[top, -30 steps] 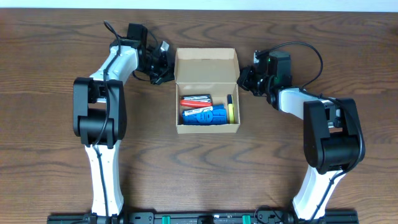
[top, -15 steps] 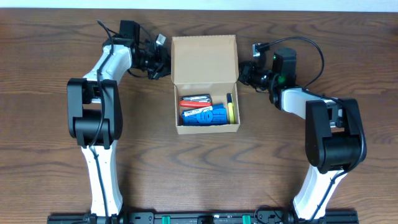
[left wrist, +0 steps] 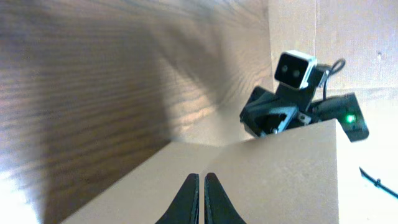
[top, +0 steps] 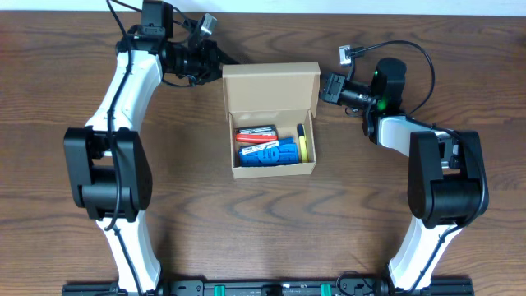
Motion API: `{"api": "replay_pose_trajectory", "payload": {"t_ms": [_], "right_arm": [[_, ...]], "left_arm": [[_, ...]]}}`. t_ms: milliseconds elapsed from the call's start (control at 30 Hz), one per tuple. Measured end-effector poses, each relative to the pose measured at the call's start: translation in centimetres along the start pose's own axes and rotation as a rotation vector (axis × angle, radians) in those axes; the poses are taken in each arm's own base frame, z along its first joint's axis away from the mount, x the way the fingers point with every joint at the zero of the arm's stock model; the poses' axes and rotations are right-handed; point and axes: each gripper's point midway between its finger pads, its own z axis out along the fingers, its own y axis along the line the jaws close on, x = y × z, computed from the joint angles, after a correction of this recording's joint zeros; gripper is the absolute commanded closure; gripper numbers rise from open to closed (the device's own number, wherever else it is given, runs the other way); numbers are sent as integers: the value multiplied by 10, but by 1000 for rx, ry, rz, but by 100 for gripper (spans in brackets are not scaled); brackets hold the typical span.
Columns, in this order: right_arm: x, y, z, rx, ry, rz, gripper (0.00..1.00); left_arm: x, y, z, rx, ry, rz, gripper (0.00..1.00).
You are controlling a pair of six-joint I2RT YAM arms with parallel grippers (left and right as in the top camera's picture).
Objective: Pack container
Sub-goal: 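Fold the box lid forward and down with both grippers, then push the closed box's sides inward with both grippers to square it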
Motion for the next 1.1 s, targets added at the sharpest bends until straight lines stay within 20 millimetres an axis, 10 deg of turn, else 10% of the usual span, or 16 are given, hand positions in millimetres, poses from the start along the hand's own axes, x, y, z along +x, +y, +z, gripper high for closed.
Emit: {"api": "replay_pose_trajectory", "payload": {"t_ms": [600, 867, 1100], "right_arm": [[18, 71, -18, -112, 165, 92, 98], [57, 72, -33, 45, 237, 300, 99], [82, 115, -70, 311, 217, 100, 99]], "left_arm": [[94, -15, -31, -298, 257, 64, 94], [118, -26, -47, -399, 313, 93, 94], [127, -63, -83, -462, 233, 213, 94]]}}
